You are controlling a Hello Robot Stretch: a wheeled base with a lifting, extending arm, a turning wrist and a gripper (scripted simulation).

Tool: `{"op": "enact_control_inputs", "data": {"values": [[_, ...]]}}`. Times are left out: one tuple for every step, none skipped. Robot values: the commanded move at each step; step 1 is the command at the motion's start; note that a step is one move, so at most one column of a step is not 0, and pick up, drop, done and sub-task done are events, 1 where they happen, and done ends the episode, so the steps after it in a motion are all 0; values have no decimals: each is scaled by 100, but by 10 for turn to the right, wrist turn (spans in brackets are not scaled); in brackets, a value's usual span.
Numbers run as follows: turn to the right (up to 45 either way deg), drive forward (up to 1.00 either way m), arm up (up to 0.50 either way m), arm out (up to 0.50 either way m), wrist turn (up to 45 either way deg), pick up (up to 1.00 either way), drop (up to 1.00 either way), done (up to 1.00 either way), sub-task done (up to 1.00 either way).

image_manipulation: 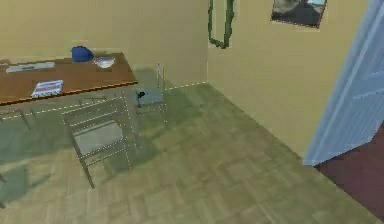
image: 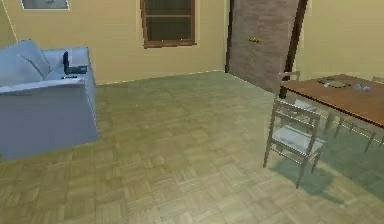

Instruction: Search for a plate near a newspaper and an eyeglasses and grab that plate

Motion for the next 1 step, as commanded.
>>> {"op": "enact_control_inputs", "data": {"values": [[0, 100, 0, 0, 0, 0, 0, 0, 0]]}}
